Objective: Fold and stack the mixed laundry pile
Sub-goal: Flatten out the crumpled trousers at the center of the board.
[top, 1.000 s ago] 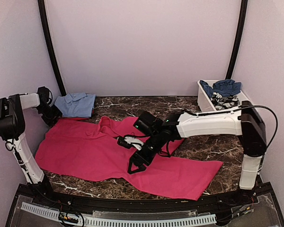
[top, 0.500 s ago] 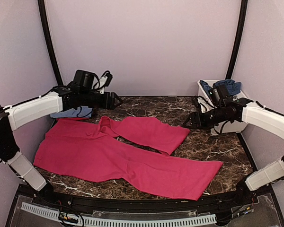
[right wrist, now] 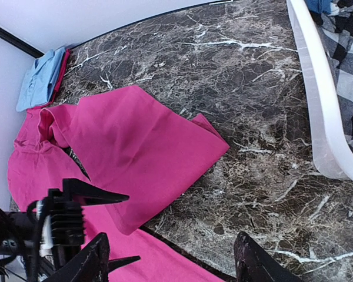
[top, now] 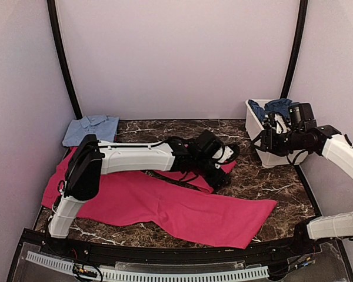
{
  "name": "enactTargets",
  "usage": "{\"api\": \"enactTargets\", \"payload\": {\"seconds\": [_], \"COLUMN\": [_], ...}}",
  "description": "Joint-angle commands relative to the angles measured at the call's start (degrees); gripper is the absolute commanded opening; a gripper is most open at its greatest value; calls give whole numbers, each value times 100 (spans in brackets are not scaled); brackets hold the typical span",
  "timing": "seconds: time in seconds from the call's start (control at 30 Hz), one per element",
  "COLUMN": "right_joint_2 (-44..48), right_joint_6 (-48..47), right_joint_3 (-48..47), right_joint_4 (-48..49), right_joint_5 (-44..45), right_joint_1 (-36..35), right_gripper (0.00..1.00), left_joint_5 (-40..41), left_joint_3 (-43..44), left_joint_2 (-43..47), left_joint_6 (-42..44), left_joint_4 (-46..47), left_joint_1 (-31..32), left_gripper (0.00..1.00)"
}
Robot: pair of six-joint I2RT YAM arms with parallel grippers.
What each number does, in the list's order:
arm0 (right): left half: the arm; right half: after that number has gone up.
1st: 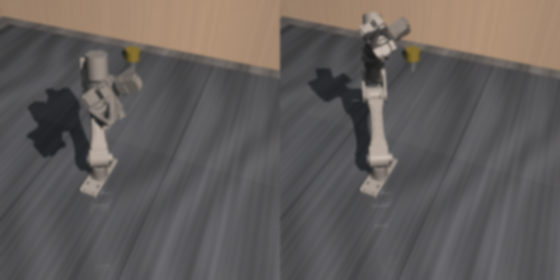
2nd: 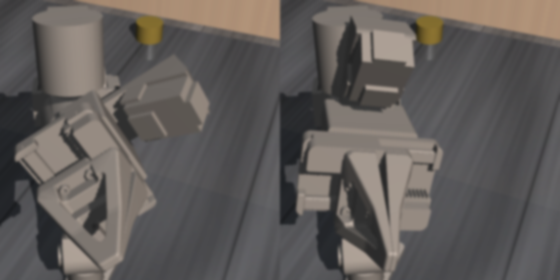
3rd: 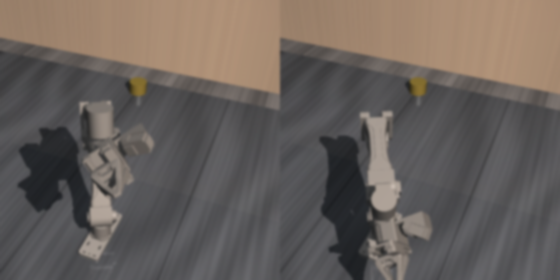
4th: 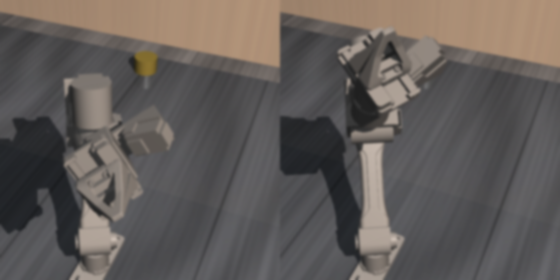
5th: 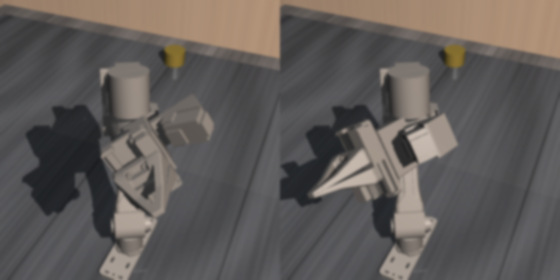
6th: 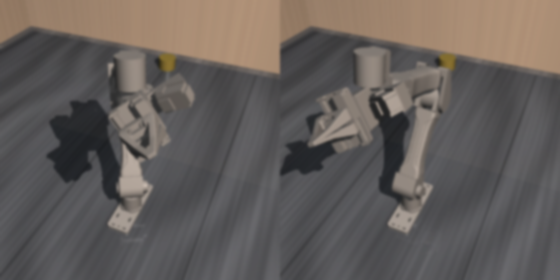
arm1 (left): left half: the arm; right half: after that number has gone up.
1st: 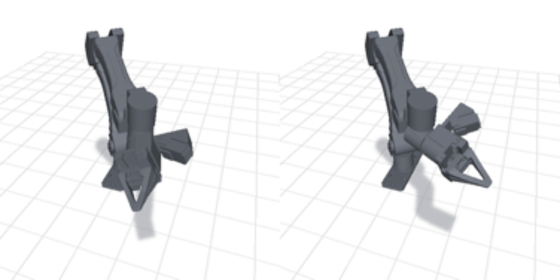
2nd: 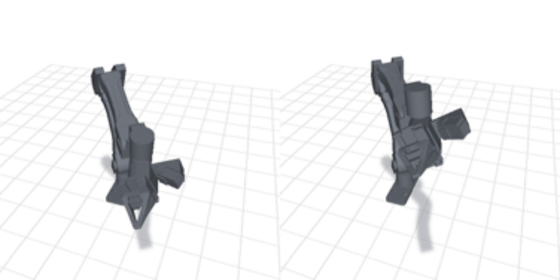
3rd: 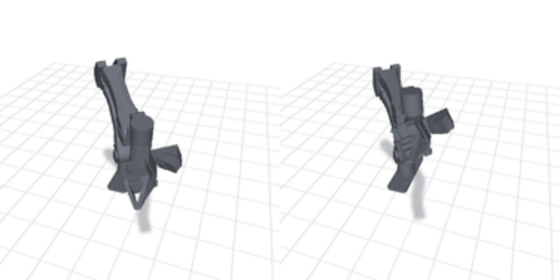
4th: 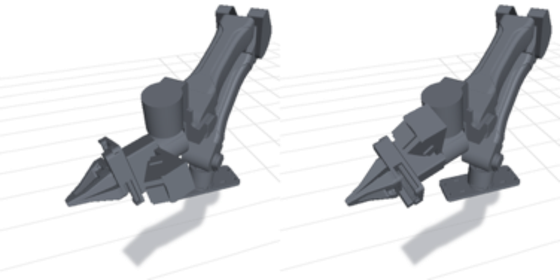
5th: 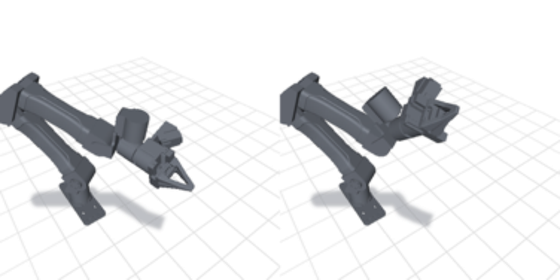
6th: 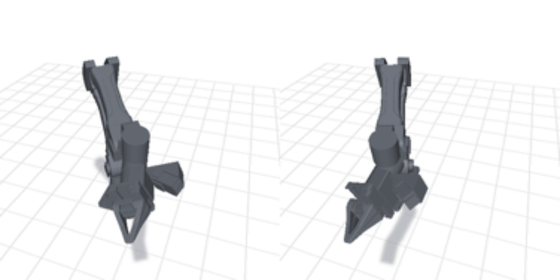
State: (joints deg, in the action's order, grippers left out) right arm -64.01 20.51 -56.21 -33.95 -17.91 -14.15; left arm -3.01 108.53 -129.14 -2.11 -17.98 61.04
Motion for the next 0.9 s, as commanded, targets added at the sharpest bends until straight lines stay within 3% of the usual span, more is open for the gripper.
{"api": "enactTargets", "payload": {"seconds": [0.0,0.13,0.27,0.4,0.47,0.5,0.63,0.87], "right_joint_2": [226,312,375,390,390,384,421,270], "right_joint_6": [107,87,31,0,-11,-20,10,58], "right_joint_3": [161,250,250,280,295,302,339,365], "right_joint_4": [18,17,-53,-69,-63,-66,-33,300], "right_joint_5": [2,-80,-65,-88,-135,-168,-352,-958], "right_joint_1": [163,209,225,229,229,229,232,187], "right_gripper": [70,70,69,69,68,68,68,66], "left_joint_5": [566,1282,1881,2288,1906,1618,777,-835], "left_joint_3": [947,1741,2573,3084,3032,2976,1813,-1316], "left_joint_2": [-631,-1355,-1980,-2148,-1818,-1677,-434,1774], "left_joint_6": [175,50,1,-295,-621,-755,-1331,-2793], "left_joint_4": [-739,-1133,-1673,-2081,-2092,-2072,-1189,1173], "left_joint_1": [107,129,131,40,-152,-329,-787,-1902], "left_gripper": [85,85,73,39,8,4,0,0]}}
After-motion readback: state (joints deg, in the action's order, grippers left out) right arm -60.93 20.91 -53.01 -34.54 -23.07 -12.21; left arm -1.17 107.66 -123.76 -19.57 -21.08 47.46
